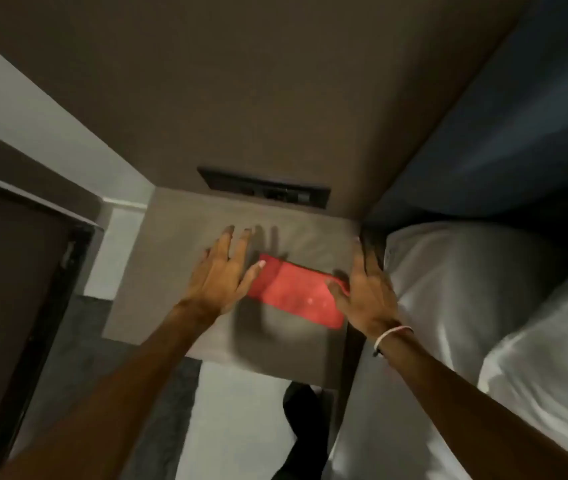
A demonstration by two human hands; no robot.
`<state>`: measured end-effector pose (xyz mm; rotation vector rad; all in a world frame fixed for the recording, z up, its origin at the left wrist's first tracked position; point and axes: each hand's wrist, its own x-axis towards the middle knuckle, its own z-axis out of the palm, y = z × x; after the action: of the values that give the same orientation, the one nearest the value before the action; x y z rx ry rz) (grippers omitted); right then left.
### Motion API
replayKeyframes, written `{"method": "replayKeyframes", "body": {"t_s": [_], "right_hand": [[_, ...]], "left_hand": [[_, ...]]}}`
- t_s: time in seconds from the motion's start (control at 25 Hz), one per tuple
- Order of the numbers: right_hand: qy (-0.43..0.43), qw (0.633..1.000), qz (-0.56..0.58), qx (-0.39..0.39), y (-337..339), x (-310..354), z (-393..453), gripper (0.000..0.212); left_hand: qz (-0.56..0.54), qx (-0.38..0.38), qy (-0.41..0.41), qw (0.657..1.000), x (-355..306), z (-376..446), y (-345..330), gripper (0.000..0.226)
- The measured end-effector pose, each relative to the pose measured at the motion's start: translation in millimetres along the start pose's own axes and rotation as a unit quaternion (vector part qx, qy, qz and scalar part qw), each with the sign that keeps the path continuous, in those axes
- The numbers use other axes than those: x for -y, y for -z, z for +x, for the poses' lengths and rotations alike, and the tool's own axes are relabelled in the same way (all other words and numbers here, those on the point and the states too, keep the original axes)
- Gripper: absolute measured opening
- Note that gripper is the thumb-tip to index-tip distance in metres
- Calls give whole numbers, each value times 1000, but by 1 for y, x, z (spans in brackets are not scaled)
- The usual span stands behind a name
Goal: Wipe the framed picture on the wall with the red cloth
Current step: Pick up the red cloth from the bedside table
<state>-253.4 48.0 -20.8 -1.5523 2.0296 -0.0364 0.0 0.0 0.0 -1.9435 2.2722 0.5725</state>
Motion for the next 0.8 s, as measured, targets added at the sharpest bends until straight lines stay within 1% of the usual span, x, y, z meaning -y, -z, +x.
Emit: {"method": "replayKeyframes", "body": {"t_s": [0.04,0.12,0.16,0.2,0.24,0.32,0.4,0.48,0.6,0.72,0.8], "right_hand": [[-71,996,58,8,-15,-5,9,97],[-190,966,176,10,-43,-16,20,89],[-229,948,220,11,-54,-21,24,79],[-247,932,264,5,-68,-27,26,67],[-268,914,305,19,-76,-28,26,59],[-285,894,344,32,-88,-30,28,58],[-287,899,332,11,-99,-32,33,58],[-290,904,314,-31,-104,-30,34,53],[-277,904,316,-77,-109,-31,33,50],[-255,908,321,-92,-113,-29,28,47],[-246,911,315,-96,-113,-25,25,41]], "left_hand": [[-18,30,20,999,1,6,-18,71],[-88,72,70,991,0,15,-50,69],[-133,100,98,981,-2,16,-61,68],[-181,104,123,970,-3,17,-75,68],[-218,110,151,958,-5,16,-84,68],[-257,95,184,944,-5,17,-97,68],[-285,68,217,931,-2,22,-106,65],[-315,47,234,919,0,26,-113,60],[-354,57,237,903,1,29,-122,53],[-436,75,250,862,0,24,-124,45],[-487,74,234,838,2,17,-116,38]]}}
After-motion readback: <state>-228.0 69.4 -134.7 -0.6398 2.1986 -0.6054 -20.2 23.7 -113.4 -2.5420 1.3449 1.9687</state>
